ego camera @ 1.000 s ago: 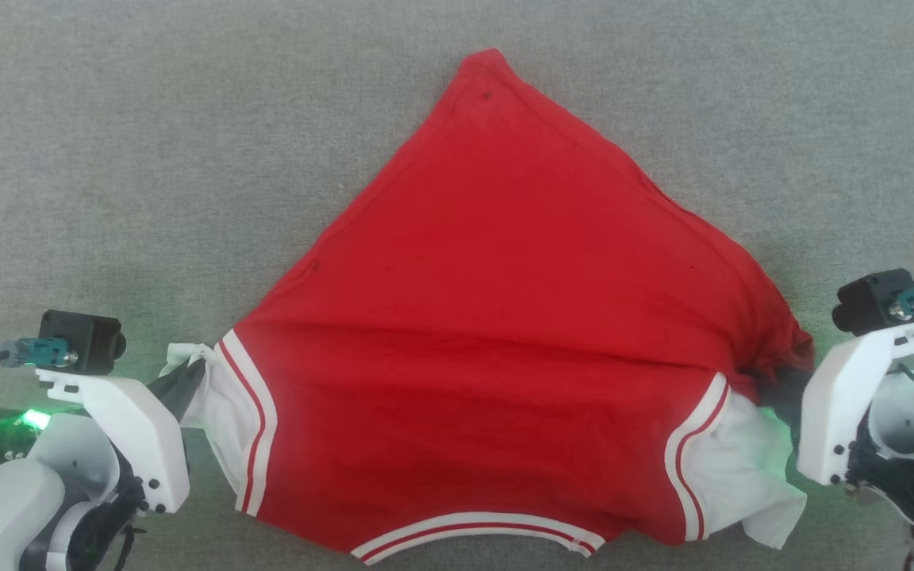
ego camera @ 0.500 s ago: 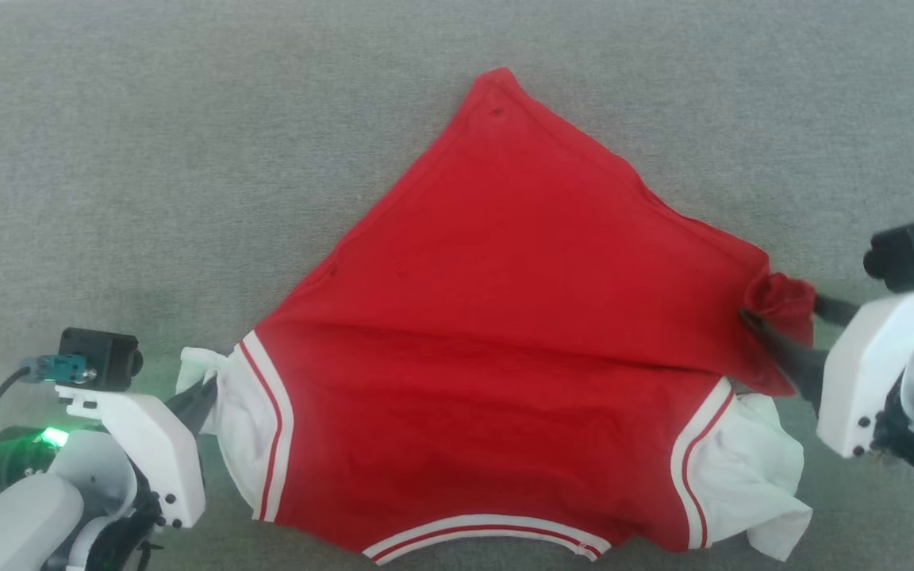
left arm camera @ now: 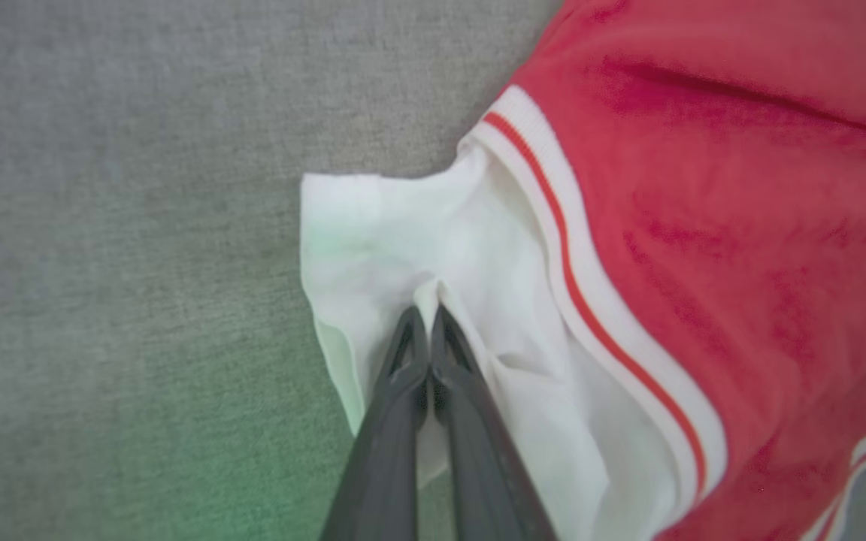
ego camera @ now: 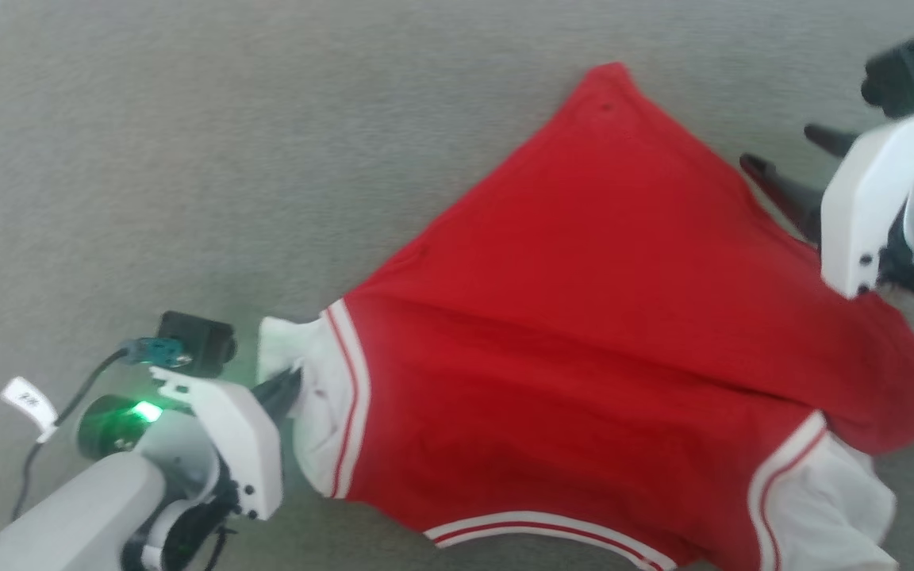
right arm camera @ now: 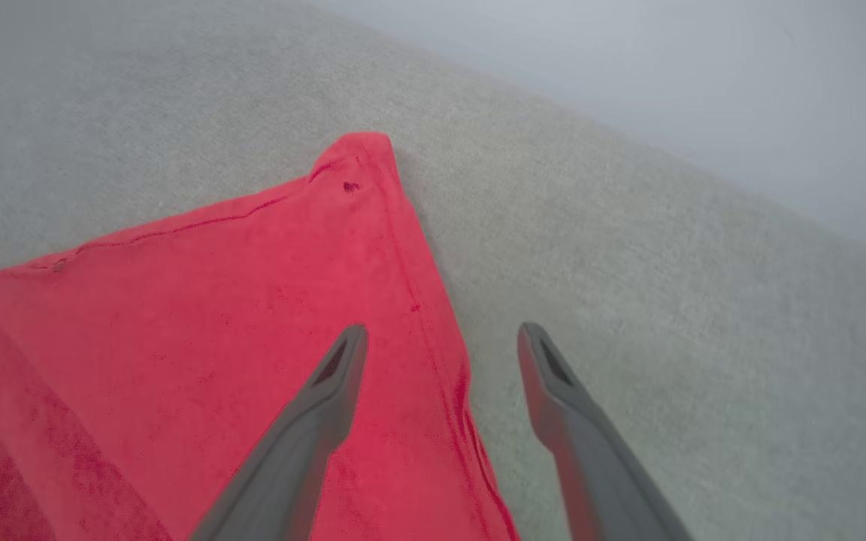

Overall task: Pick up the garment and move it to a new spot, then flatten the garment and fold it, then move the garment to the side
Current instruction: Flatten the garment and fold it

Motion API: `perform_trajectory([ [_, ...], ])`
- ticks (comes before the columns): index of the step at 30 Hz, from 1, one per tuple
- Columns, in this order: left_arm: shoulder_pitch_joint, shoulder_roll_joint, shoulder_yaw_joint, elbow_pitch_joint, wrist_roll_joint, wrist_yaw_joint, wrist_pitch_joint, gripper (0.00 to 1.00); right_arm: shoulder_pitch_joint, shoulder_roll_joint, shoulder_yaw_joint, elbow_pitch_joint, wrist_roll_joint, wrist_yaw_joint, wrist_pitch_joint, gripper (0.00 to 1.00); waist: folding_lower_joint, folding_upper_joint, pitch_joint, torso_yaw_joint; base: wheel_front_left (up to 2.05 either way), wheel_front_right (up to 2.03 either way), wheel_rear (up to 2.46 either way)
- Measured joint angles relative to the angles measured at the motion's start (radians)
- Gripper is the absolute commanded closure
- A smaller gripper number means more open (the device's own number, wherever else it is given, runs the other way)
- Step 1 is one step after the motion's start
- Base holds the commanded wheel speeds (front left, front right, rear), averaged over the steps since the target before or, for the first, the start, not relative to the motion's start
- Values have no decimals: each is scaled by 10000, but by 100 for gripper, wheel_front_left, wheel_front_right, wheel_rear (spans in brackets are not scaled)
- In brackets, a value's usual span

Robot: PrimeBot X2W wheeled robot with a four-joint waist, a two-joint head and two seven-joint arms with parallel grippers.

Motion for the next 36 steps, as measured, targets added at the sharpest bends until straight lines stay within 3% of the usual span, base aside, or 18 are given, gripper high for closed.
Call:
perform_trajectory([
  [14,-1150,-1659,-627,1315,345,-1104,-75,100,-3429,-809,2677,4205,462,0,-211,0,0,1,641,2084,0,0,0],
  [24,-1559,-2286,-715,2136,401,-1661,-364,100,-4639,-717,4209,6389,1210,-2,988,0,0,3,1089,2599,0,0,0],
  [25,-1589,-2341,-721,2215,399,-1697,-368,100,-4776,-709,4357,6546,1277,-2,1141,9,0,3,1105,2614,0,0,0],
  [26,-1629,-2387,-729,2305,397,-1749,-384,100,-4882,-698,4510,6636,1298,-2,1266,100,0,3,1117,2624,0,0,0],
  [31,-1728,-2451,-713,2637,385,-1923,-453,100,-5193,-683,4991,6962,1695,2,1415,100,0,3,1093,2557,0,0,0],
  [36,-1866,-2286,-564,2801,307,-1923,-453,100,-5365,-598,5221,7193,2057,12,886,100,0,2,946,2290,0,0,0],
])
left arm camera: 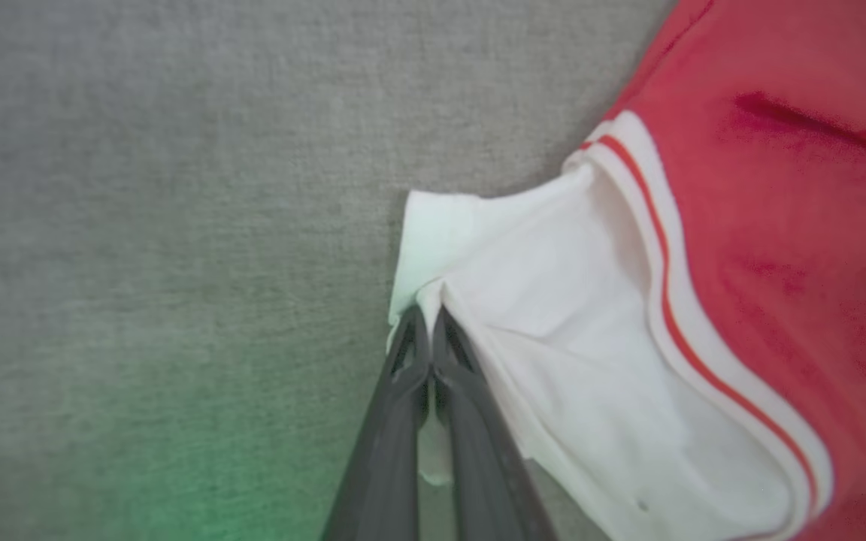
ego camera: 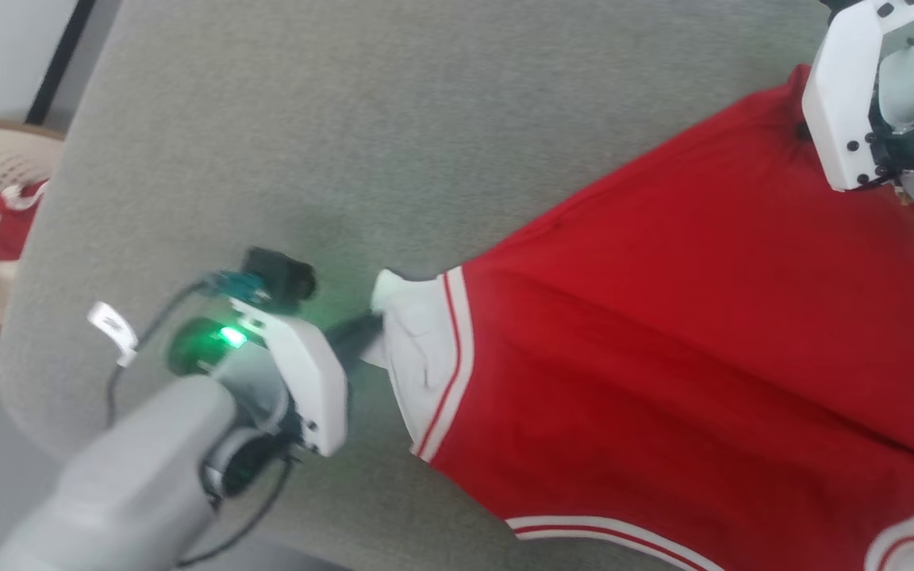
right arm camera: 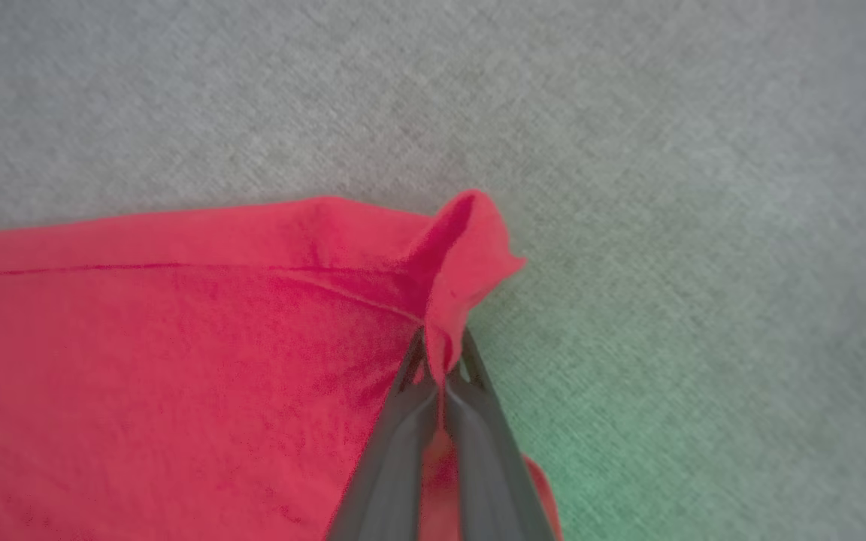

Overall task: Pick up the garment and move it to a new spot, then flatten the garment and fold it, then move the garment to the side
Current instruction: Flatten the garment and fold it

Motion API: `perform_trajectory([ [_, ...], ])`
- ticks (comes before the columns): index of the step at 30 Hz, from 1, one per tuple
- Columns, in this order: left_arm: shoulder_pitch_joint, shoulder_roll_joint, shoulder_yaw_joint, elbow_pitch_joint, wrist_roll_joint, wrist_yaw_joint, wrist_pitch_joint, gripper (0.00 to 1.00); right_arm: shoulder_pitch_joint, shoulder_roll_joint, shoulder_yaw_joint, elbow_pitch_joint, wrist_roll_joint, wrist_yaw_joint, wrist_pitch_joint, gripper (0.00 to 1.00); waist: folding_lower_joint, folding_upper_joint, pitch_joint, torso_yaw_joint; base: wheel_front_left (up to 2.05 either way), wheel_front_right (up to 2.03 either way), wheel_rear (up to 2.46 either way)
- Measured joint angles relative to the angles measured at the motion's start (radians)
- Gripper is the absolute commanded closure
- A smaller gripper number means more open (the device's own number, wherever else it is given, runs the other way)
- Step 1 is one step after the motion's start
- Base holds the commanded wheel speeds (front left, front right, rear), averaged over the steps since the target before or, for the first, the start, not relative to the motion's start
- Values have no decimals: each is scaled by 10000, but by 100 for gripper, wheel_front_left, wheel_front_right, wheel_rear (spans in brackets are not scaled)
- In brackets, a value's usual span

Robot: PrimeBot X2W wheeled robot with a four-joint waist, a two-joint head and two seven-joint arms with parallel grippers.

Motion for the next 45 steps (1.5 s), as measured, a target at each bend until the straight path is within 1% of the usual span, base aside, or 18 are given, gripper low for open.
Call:
perform_trajectory([
  [2,-136,221,84,15,-4,35,50,100,-32,31,88,12,153,0,-209,100,0,0,-90,-162,0,0,0],
  [4,-297,477,337,-31,-261,92,184,100,-114,21,173,-27,236,-2,-445,100,1,0,-196,-345,0,0,0],
  [9,-1092,1455,690,-316,-105,426,721,100,-473,-171,439,-428,508,-8,-940,100,1,-1,-539,-884,0,0,0],
  [12,-1715,2065,884,-562,-23,500,1212,100,-626,-249,560,-794,704,-10,-1197,100,1,0,-800,-1250,0,0,0],
  [16,-2678,2617,1116,-723,194,579,1923,100,-804,-481,698,-1290,830,-10,-1509,100,0,-1,-1217,-1727,0,0,0],
  [17,-3197,2849,1202,-757,301,575,2215,100,-912,-527,706,-1511,892,-10,-1624,100,0,-1,-1426,-1976,0,0,0],
  [20,-3965,3033,1273,-667,512,527,2577,100,-989,-600,706,-1847,965,-10,-1758,100,0,-1,-1740,-2324,0,0,0],
  [23,-4637,3057,1323,-385,627,474,2867,100,-1073,-685,662,-2125,1039,-10,-1843,100,1,0,-2052,-2646,0,0,0],
  [28,-5631,2968,1289,215,982,163,3137,100,-1127,-727,510,-2474,1154,-10,-1967,100,1,-1,-2570,-3090,0,0,0],
  [33,-6387,2617,1158,1011,1120,-102,3379,100,-1129,-729,472,-2560,1124,-10,-2019,100,1,0,-3027,-3419,0,0,0],
  [36,-6789,2414,1103,1488,1235,-234,3432,100,-1134,-652,451,-2558,1081,-10,-2228,100,1,-1,-3216,-3588,0,0,0],
  [40,-7446,2071,1085,2184,1515,-360,3141,100,-1345,-466,445,-2343,867,-10,-2817,100,1,0,-3232,-3733,0,0,0],
  [45,-8243,1463,1087,3110,1820,-493,2380,100,-1860,-33,332,-1492,479,-10,-3735,100,0,-1,-2859,-3805,0,0,0],
])
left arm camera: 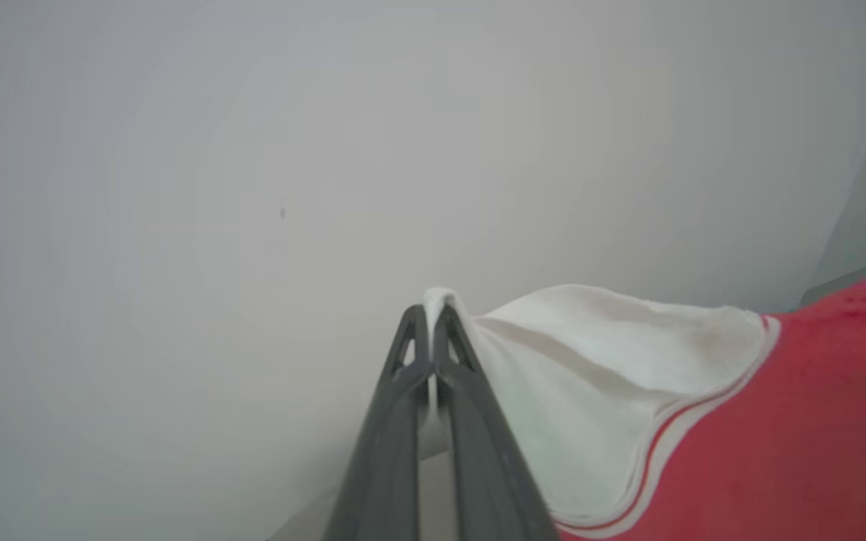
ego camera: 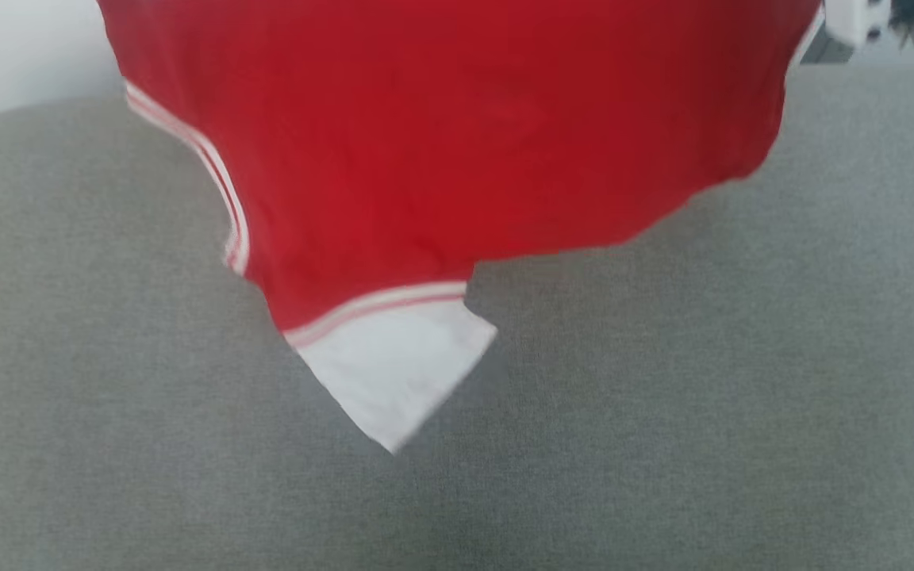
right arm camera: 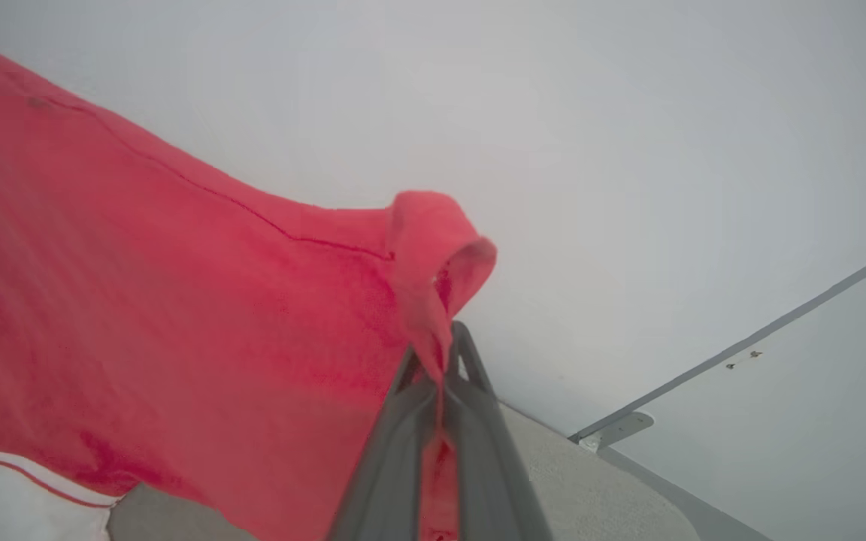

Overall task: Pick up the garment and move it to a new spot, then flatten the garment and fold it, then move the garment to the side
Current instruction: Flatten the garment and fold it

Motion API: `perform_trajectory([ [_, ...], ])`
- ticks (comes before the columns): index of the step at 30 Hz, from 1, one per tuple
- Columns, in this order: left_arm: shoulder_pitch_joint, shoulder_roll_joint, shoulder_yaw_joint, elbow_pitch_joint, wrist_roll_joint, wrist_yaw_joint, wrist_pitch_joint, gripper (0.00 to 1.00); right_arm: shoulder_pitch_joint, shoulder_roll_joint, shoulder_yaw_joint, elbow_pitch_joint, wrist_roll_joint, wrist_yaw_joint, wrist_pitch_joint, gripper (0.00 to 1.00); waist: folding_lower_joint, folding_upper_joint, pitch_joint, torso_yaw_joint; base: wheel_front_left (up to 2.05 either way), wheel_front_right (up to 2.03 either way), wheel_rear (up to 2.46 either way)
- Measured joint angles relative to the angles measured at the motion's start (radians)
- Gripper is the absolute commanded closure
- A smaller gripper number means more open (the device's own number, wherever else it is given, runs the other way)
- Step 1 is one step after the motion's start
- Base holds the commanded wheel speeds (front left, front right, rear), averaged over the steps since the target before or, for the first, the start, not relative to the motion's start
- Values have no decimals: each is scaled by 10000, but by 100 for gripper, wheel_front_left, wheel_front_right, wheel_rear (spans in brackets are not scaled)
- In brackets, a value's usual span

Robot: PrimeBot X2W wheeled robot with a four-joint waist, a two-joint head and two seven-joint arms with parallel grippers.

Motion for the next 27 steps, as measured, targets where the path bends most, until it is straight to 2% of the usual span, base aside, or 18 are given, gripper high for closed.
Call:
perform_trajectory([
  [6,-1469,-489,107,1007,704,-59,-1544,100,-1082,593,-88,1162,-851,0,-1693,100,0,0,807,-56,0,0,0],
  [13,-3449,-1005,215,2144,1745,90,-4178,100,-2588,1080,-416,2796,-2454,0,-4675,100,0,0,1914,-62,0,0,0],
  [17,-4489,-1227,209,2625,2357,234,-5873,100,-3226,1411,-715,3848,-3294,0,-5977,100,0,0,2465,-27,0,0,0],
  [19,-4880,-1377,307,2844,2428,234,-6266,100,-3524,1530,-838,4343,-3714,0,-6477,100,0,0,2713,9,0,0,0],
  [23,-4867,-1636,299,3235,2474,-82,-6472,100,-3620,1791,-830,5005,-4033,0,-6740,100,0,0,3022,107,0,0,0],
  [27,-4067,-1871,265,4002,2330,-359,-6516,100,-3155,2136,-606,5626,-3883,0,-6548,100,0,0,3202,325,0,0,0],
])
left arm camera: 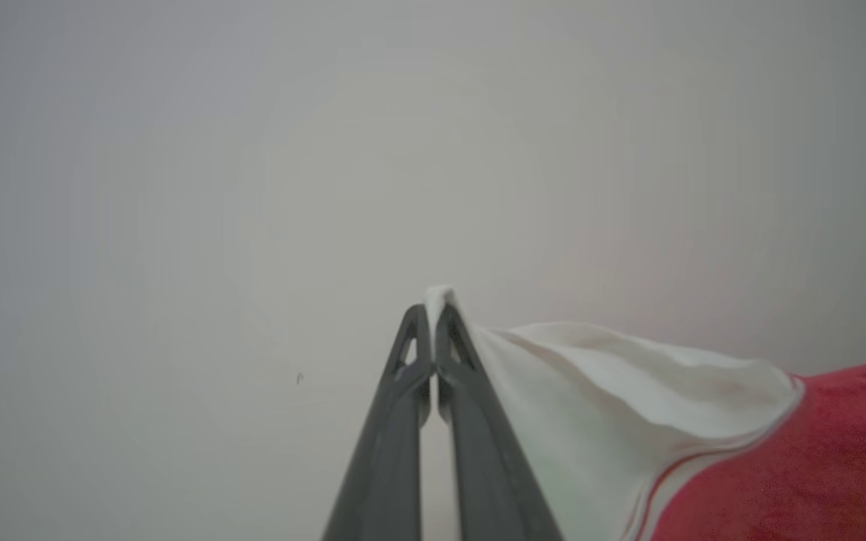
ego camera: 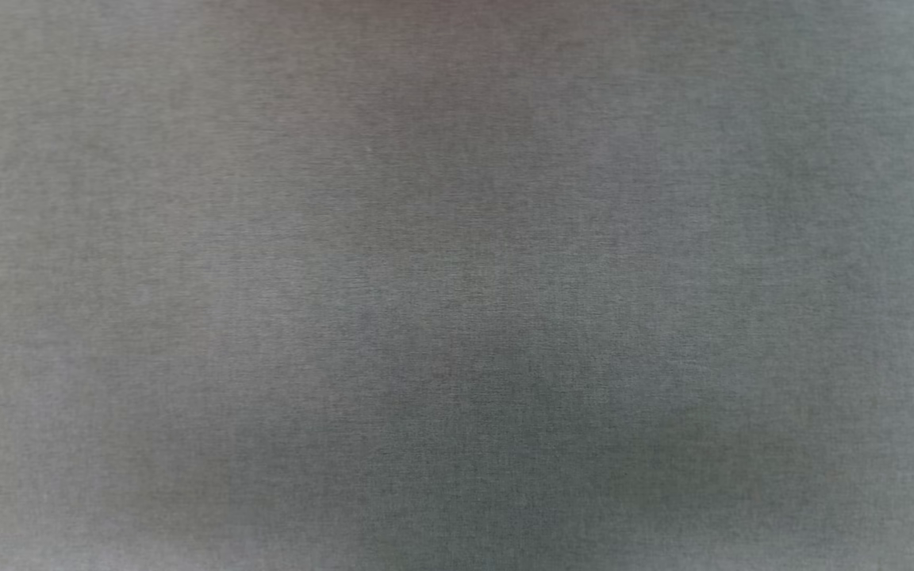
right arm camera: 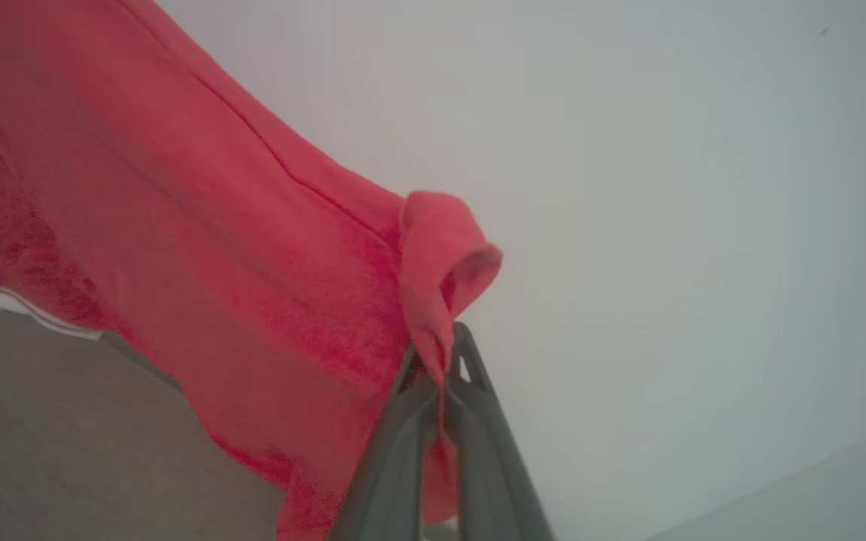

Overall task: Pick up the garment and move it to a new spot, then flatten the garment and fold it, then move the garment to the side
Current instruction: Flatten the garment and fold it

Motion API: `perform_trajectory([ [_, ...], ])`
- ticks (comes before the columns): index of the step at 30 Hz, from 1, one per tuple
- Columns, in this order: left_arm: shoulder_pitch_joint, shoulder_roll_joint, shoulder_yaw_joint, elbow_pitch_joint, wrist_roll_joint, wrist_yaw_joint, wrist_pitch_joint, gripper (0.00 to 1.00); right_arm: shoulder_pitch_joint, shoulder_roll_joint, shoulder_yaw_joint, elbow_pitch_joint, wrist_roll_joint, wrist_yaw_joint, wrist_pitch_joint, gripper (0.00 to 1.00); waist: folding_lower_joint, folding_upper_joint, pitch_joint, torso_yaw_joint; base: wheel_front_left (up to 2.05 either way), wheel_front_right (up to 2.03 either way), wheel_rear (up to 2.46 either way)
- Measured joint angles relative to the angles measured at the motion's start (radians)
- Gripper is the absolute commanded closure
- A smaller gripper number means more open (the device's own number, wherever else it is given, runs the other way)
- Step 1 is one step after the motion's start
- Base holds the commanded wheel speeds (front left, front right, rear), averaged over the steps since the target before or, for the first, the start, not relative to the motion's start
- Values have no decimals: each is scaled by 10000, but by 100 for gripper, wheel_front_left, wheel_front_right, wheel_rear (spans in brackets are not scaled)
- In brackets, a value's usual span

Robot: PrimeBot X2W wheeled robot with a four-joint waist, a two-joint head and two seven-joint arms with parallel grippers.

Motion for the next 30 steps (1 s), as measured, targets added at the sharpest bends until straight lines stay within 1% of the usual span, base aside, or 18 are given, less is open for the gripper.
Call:
perform_trajectory([
  [2,482,-81,-8,378,-203,-194,21,100,431,71,282,134,92,0,230,100,0,0,-17,87,0,0,0],
  [4,971,-151,-56,663,-351,-391,186,100,936,121,516,167,447,2,562,100,0,0,-97,150,0,0,0],
  [5,1228,-240,-77,828,-581,-472,447,100,1184,100,694,144,520,2,729,100,-1,0,-155,177,0,0,0],
  [7,1868,-397,-163,984,-830,-587,922,100,1610,17,790,73,1058,0,1060,100,0,0,-272,246,0,0,0],
  [9,2551,-456,-297,1099,-1191,-631,1670,100,2072,-128,1022,-65,1356,0,1463,100,0,0,-418,298,0,0,0],
  [12,3711,-441,-746,497,-1680,-646,2784,100,2792,-349,1350,-497,1941,0,2044,100,0,0,-666,362,0,0,0],
  [15,4973,-146,-1126,-370,-2334,-658,3726,100,3581,-696,1751,-1170,2485,0,2518,100,0,0,-947,396,0,0,0],
  [16,5359,35,-1208,-665,-2612,-658,4031,100,3897,-823,1818,-1430,2771,0,2625,100,0,0,-1042,403,0,0,0],
  [18,6057,451,-1302,-1287,-2911,-658,4445,100,4437,-1137,2146,-2000,3060,0,2980,100,0,0,-1222,406,0,0,0],
  [21,7182,986,-1494,-2318,-3267,-644,5012,100,5317,-1664,2380,-2867,3684,0,3386,100,0,0,-1475,414,0,0,0],
  [23,7983,1317,-1534,-3195,-3475,-401,5381,100,5849,-2067,2462,-3480,4002,0,3555,100,0,0,-1630,414,0,0,0],
  [25,8831,1710,-1593,-4309,-3730,50,5706,100,6362,-2470,2474,-4079,4211,0,3626,100,0,0,-1775,418,0,0,0],
  [27,9702,2201,-1684,-5618,-3908,587,6052,100,6907,-2888,2525,-4727,4311,0,3712,100,0,0,-1905,429,0,0,0],
  [30,11020,3020,-1697,-7618,-4192,1634,6370,100,7853,-3379,2360,-5499,4627,0,3831,100,0,0,-2051,439,0,0,0],
])
